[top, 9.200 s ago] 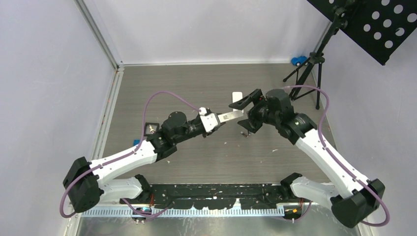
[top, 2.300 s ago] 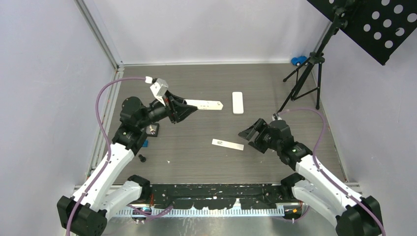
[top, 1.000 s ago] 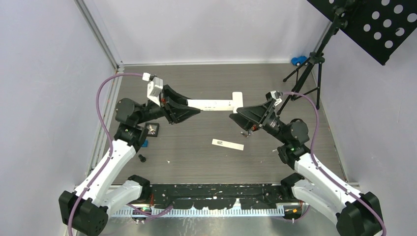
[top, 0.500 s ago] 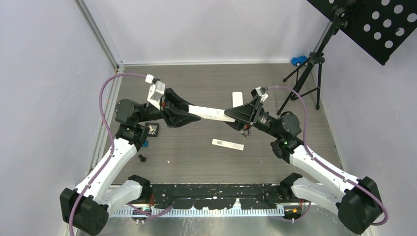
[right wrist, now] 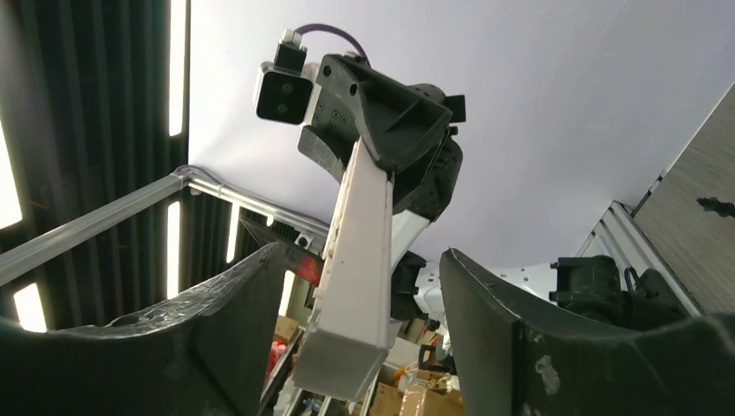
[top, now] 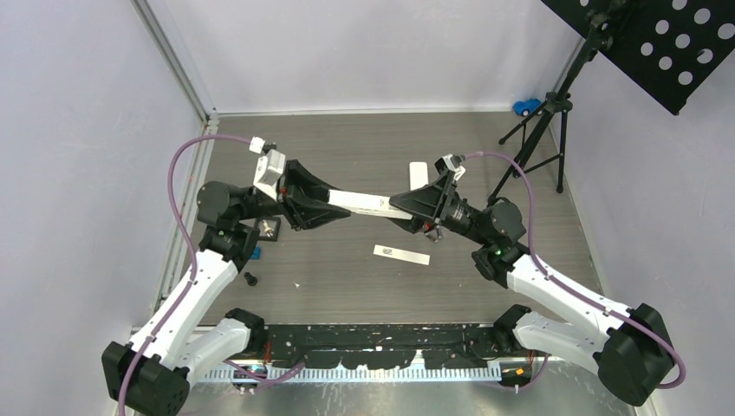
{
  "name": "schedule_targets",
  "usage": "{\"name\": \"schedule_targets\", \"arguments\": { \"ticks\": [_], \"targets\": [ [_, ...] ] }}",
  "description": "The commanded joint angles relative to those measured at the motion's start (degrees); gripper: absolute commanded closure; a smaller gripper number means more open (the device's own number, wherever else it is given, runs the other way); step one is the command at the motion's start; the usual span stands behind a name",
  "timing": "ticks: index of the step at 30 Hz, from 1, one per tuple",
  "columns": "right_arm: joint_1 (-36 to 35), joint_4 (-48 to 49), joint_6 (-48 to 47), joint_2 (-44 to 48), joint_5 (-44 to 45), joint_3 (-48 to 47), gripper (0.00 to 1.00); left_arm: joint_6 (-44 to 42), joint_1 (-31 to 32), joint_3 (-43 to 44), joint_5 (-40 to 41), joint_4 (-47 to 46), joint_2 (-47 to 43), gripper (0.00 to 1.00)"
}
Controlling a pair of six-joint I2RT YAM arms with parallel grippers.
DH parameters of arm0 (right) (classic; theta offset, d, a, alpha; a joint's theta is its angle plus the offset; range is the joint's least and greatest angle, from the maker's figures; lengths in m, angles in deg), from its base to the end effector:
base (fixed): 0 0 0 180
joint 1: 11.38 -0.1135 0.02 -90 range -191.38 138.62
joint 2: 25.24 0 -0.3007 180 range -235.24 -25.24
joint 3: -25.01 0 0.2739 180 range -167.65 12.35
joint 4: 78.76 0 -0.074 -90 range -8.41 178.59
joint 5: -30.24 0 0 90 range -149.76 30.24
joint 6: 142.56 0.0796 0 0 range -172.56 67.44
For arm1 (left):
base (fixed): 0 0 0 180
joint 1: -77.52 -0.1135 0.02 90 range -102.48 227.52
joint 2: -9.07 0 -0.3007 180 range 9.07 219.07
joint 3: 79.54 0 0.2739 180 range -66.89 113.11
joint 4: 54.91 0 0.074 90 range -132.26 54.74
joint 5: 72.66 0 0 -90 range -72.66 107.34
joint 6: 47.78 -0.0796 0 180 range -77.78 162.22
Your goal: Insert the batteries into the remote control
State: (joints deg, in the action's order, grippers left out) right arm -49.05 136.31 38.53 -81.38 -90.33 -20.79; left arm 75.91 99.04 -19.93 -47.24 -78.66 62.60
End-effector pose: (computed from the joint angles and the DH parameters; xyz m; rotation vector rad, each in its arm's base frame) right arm 0.1742 0.1857 0.3737 0.0980 1.5587 2.1923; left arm 0.1666 -0.1430 0.4381 0.9925 1.1257 -1.3791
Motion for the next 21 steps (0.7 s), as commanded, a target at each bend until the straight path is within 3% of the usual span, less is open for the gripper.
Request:
{"name": "schedule_targets", "arguments": {
  "ticks": [1,4,7,10,13,15,21],
  "targets": [
    [0.05,3.63,-0.52,1.29,3.55,0.32,0.28,-1.64,0.19,0.4,-1.12,-1.47,-2.06,1.0],
    [0.04,3.37,-0.14,1.26,3.96,0.26,0.31,-1.67,0.19,0.5,-1.73,-1.38,-2.12,1.0],
    [0.01,3.42,-0.2,0.74,2.69,-0.41,0.46,-1.68,0.23,0.33,-1.08,-1.52,-2.04,1.0],
    [-0.02,4.08,-0.02,0.19,1.53,-1.0,0.68,-1.29,0.28,0.41,-0.03,-1.51,-1.77,1.0],
    [-0.03,4.57,0.08,-0.02,0.52,-1.71,0.84,-0.84,0.28,0.25,2.05,-1.34,-1.85,0.94],
    [-0.02,4.59,-0.79,0.23,0.02,-2.13,0.87,-0.87,0.28,0.35,4.35,0.46,-1.87,0.82],
    [-0.03,0.62,-6.52,4.49,4.82,-2.7,0.93,-1.42,0.28,0.08,17.29,8.74,-3.13,0.3]
  ]
}}
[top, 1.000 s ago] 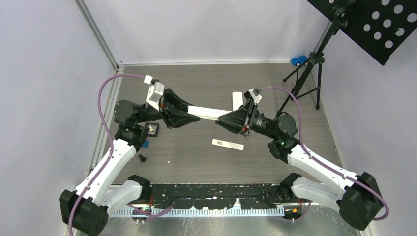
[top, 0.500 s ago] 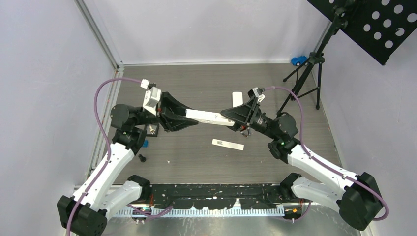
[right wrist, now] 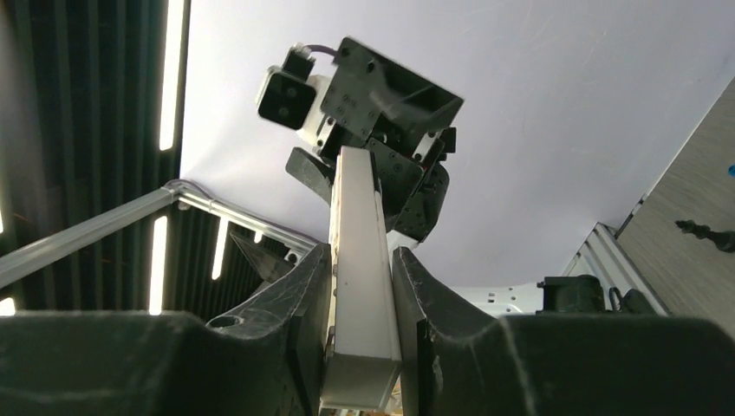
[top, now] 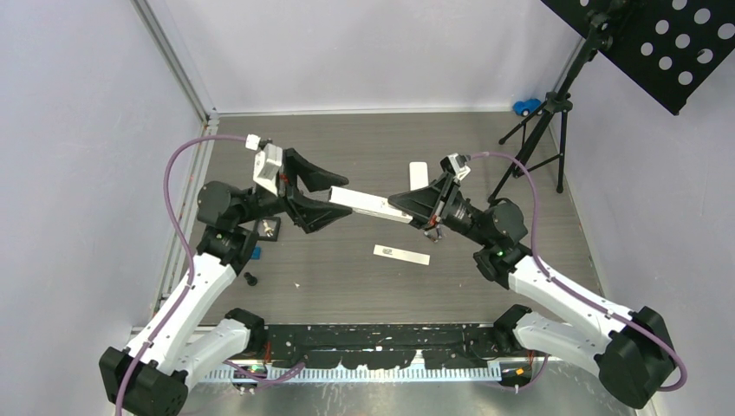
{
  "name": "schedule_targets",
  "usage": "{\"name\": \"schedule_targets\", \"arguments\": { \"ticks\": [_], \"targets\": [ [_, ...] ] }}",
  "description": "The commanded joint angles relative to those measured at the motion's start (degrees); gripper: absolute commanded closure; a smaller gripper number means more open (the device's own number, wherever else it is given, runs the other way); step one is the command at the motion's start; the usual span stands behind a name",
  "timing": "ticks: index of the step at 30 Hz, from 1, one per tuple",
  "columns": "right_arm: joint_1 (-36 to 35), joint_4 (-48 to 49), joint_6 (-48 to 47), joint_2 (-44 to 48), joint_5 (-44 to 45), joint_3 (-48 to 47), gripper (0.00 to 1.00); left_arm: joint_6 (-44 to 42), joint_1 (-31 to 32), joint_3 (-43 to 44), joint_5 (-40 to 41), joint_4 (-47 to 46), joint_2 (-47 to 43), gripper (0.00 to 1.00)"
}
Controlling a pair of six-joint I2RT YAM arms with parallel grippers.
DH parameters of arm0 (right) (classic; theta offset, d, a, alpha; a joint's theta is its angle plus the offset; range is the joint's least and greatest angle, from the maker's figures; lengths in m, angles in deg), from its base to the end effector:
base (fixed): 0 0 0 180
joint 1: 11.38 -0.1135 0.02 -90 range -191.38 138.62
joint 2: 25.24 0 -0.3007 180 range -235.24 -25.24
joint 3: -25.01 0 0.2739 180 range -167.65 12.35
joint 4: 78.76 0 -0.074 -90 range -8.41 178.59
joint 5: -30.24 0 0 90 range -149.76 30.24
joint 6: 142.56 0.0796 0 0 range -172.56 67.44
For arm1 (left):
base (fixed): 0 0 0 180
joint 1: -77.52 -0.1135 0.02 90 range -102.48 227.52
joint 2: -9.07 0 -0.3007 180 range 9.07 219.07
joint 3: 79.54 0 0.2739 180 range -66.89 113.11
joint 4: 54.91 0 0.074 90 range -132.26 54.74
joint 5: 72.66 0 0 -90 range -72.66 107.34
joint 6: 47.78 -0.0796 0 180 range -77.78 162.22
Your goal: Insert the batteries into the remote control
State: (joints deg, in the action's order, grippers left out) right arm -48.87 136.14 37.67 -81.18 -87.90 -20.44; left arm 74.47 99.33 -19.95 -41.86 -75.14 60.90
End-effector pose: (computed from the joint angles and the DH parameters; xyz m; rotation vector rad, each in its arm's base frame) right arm 0.1773 0.1833 0.3723 0.1375 1.5359 2.1610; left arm 0.1667 -0.1403 0.4407 0.9022 1.1478 -1.3392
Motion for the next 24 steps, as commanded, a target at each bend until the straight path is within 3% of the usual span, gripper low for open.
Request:
{"name": "schedule_targets", "arguments": {
  "ticks": [1,2,3,9,16,19,24],
  "targets": [
    [-0.21,-1.69,-7.42,5.31,3.76,-3.37,0.94,0.24,-0.01,-0.38,14.58,5.79,-1.96,0.12],
    [-0.21,-4.24,-9.49,6.46,5.07,-3.9,0.96,0.19,-0.01,-0.95,17.05,6.49,-2.72,0.02],
    [-0.21,-7.06,-11.36,7.39,6.26,-4.54,0.96,0.04,-0.01,-1.61,18.87,6.23,-3.38,0.01],
    [-0.21,-12.97,-16.73,9.66,8.91,-8.0,0.96,6.42,-0.07,-6.61,27.44,-0.28,-5.69,0.0],
    [-0.23,-13.51,-18.89,9.14,14.31,-8.19,0.97,9.2,-0.22,-0.95,22.7,7.32,-1.48,0.0],
    [-0.61,-11.71,-19.69,8.74,18.94,-6.92,0.97,11.77,-0.27,0.82,25.63,11.84,-0.7,0.0],
    [-1.61,-10.14,-22.24,5.89,24.26,-7.02,0.97,24.17,-0.27,0.07,32.51,11.61,-1.98,0.03]
  ]
}}
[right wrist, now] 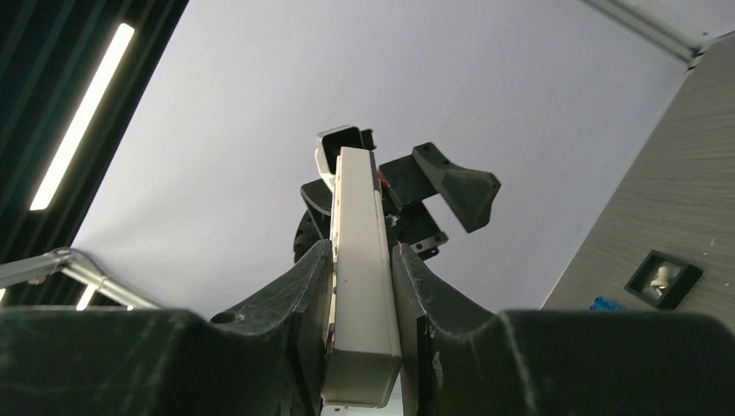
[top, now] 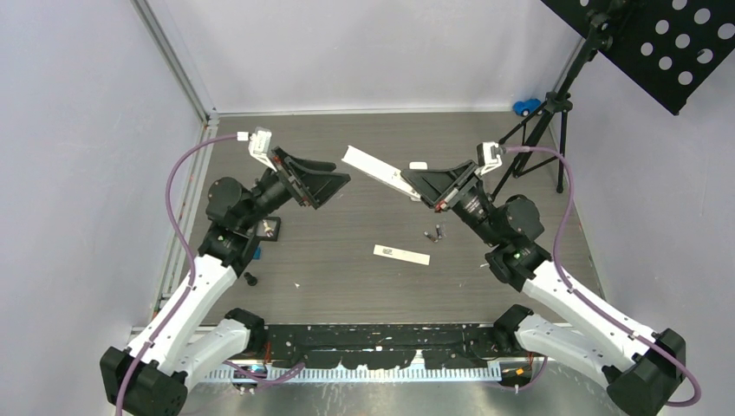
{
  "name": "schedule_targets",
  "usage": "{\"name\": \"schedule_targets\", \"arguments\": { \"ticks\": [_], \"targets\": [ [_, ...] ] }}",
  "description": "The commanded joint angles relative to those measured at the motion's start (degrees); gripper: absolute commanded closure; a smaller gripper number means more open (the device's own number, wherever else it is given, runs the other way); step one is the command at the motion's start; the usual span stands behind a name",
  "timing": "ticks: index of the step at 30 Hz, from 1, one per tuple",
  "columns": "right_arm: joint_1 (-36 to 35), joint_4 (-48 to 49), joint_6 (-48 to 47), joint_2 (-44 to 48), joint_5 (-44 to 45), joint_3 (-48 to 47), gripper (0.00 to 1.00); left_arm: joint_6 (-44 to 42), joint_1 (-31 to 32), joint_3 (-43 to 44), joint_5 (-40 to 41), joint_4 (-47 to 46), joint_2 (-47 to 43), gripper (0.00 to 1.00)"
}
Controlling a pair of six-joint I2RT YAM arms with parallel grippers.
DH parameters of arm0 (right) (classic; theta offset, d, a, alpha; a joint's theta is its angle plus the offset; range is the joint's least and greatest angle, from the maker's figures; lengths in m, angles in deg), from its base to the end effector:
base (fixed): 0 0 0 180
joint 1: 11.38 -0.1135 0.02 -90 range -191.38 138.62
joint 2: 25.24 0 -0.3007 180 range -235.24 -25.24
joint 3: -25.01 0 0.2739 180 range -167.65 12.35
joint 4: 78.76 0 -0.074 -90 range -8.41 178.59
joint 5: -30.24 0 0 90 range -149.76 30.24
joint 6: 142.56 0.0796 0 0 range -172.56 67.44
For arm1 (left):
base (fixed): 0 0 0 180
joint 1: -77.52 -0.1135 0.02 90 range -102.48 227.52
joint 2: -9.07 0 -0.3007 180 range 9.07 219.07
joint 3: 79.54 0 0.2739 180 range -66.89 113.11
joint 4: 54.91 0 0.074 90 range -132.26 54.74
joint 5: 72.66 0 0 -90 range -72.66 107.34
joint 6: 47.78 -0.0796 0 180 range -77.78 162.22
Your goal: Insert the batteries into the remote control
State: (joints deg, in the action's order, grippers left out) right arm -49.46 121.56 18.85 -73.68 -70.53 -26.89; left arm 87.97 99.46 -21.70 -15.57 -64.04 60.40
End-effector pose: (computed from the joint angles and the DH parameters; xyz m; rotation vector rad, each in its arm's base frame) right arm 0.1744 0.1555 0.4164 0.2004 1.3503 1.7653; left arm 0.2063 -0.1297 0.4173 0.2408 1.4592 -1.3500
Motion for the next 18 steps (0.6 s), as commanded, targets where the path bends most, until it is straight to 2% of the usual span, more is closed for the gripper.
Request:
{"name": "schedule_targets", "arguments": {
  "ticks": [1,4,10,14,18],
  "targets": [
    [-1.43,4.61,-3.95,-2.32,7.9,-0.75,0.97,13.62,-0.4,1.15,6.81,-1.03,-1.56,0.04],
    [-3.18,5.58,-5.02,-4.52,10.38,-1.11,0.98,23.29,-0.4,-0.29,6.33,-8.57,0.0,0.05],
    [-6.51,8.2,-1.59,-7.47,17.52,-0.65,0.99,33.91,0.0,-0.83,3.79,-23.05,6.4,0.07],
    [-8.79,10.01,-0.67,-9.5,19.23,-0.56,0.99,36.33,0.98,-1.86,7.44,-23.33,7.55,0.13],
    [-10.66,10.49,-1.48,-11.37,21.27,-0.92,0.99,37.62,3.2,-2.62,10.7,-22.47,8.22,0.25]
  ]
}}
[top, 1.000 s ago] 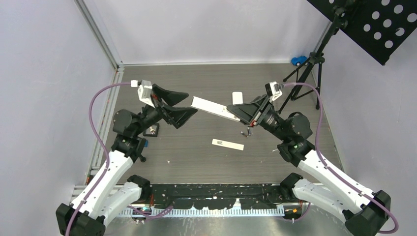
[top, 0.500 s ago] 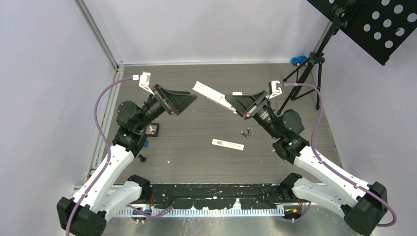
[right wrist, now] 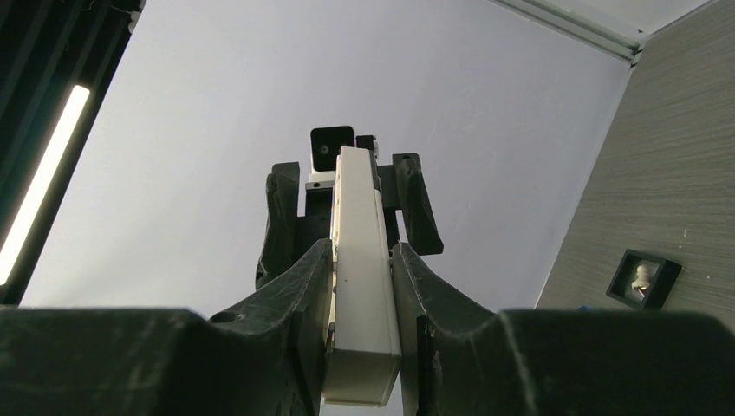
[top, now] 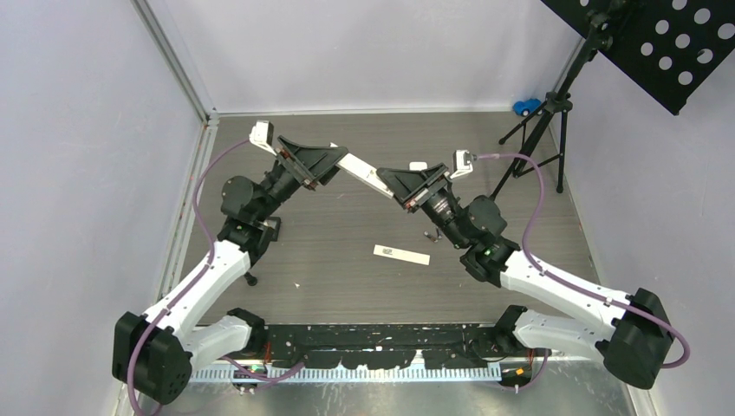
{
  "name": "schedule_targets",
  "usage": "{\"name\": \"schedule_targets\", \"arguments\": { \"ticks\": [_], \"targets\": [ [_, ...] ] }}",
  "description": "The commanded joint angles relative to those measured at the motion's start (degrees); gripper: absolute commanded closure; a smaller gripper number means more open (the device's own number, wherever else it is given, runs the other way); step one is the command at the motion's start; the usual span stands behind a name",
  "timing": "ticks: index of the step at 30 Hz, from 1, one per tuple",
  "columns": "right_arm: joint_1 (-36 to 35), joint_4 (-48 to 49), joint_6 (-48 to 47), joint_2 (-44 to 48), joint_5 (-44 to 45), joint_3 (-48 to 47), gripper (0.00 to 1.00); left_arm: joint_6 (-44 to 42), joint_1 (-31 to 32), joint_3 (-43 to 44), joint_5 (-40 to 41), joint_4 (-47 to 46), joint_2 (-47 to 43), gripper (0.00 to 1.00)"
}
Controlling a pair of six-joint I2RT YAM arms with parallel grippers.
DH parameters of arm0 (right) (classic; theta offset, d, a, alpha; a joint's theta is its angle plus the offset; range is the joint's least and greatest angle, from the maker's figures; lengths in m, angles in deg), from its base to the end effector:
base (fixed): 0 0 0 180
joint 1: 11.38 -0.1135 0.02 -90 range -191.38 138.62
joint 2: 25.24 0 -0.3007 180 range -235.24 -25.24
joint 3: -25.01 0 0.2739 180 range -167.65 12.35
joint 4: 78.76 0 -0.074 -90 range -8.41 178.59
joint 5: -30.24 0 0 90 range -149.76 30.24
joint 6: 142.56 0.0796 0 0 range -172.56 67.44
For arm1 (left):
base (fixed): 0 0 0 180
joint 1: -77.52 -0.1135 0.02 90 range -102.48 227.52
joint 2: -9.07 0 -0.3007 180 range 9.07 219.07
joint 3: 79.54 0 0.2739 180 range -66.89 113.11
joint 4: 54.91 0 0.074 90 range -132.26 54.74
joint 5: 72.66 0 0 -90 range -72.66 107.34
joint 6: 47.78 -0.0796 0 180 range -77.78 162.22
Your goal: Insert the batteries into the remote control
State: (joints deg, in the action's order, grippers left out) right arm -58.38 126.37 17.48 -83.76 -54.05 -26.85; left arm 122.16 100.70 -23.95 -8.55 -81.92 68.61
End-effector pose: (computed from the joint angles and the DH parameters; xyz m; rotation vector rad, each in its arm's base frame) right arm 0.1970 0.1996 0.3867 0.3865 1.3955 1.6728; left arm 0.2389 -0.1401 0.4109 -0.2295 1.4153 -1.7979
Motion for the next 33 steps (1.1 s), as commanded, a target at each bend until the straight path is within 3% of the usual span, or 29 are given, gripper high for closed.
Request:
{"name": "schedule_targets", "arguments": {
  "ticks": [1,5,8,11,16,18,20,21,22,24,27,33],
  "targets": [
    [-2.03,5.61,-0.24,-1.66,5.16,-1.2,0.99,3.53,2.56,-0.52,4.34,-4.29,0.21,0.28],
    [-3.13,3.7,-1.64,-2.38,6.83,-2.07,0.99,3.84,3.77,-0.82,5.0,-4.16,1.21,0.51],
    [-3.76,2.89,-2.4,-1.89,9.07,-1.73,0.99,3.79,3.85,-1.72,5.76,-3.29,1.03,0.6],
    [-4.07,2.39,-3.3,-1.76,9.91,-1.42,0.99,2.48,4.13,-2.23,7.3,-0.09,0.09,0.61],
    [-4.19,2.62,-3.51,-3.02,9.39,-1.51,0.95,1.99,4.51,-2.07,7.84,2.11,-0.05,0.53],
    [-4.15,2.69,-3.49,-3.48,9.07,-1.56,0.92,1.75,4.51,-2.04,7.87,2.74,-0.33,0.59],
    [-4.15,2.35,-3.51,-3.49,8.54,-1.49,0.84,0.75,4.51,-2.28,8.14,3.64,-0.72,0.84],
    [-4.15,1.54,-3.32,-3.34,8.11,-1.49,0.75,-0.05,4.51,-2.45,8.52,4.59,-1.12,0.95],
    [-4.15,0.12,-2.99,-2.85,7.88,-1.54,0.63,-1.0,4.51,-2.57,9.0,5.77,-1.63,1.0],
    [-4.15,-4.65,-2.81,-1.43,7.53,-1.78,0.44,-3.8,4.51,-2.83,10.02,8.42,-2.71,1.0],
    [-4.17,-14.73,-4.46,2.71,8.11,-2.02,0.27,-12.32,4.42,-2.02,9.89,14.66,-4.38,1.0],
    [-3.77,-48.36,-15.64,10.23,12.59,-7.7,0.23,-38.26,4.15,3.27,1.96,38.01,-4.7,1.0]
  ]
}}
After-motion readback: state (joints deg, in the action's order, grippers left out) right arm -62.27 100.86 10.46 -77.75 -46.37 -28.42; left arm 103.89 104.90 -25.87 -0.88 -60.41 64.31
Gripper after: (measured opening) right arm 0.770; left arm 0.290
